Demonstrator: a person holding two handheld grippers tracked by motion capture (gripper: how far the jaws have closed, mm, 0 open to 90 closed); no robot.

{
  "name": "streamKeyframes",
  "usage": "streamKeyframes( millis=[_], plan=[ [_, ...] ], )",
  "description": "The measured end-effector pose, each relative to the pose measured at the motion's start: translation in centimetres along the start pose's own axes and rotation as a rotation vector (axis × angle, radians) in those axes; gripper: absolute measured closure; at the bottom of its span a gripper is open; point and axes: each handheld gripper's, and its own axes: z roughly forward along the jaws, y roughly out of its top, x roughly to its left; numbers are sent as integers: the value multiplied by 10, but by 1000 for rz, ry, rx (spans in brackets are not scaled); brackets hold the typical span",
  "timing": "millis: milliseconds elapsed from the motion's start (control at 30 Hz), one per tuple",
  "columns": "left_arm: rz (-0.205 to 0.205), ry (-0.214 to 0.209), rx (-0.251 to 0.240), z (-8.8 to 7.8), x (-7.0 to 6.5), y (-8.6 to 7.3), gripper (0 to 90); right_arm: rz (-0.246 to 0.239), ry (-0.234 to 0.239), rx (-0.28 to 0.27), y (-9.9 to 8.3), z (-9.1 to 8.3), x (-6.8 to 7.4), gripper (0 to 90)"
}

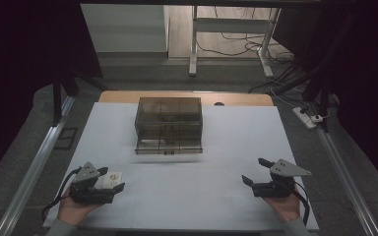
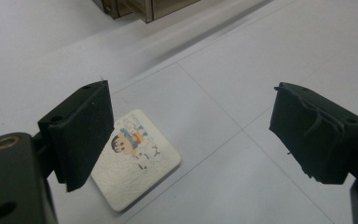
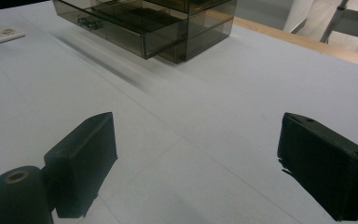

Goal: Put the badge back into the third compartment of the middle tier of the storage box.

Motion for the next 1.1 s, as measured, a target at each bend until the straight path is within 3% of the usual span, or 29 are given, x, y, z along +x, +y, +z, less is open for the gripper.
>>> streamKeyframes(
  millis=[67,700,1100],
  plan=[
    [0,0,3,1,0,0,133,-7,7,18,-1,2,1,112],
    [0,-4,10,1,1,0,134,6,1,11,-2,2,1,125],
    [-14,22,-10,-11,10,2,136,30,3,12,-5,3,-2,132]
  ],
)
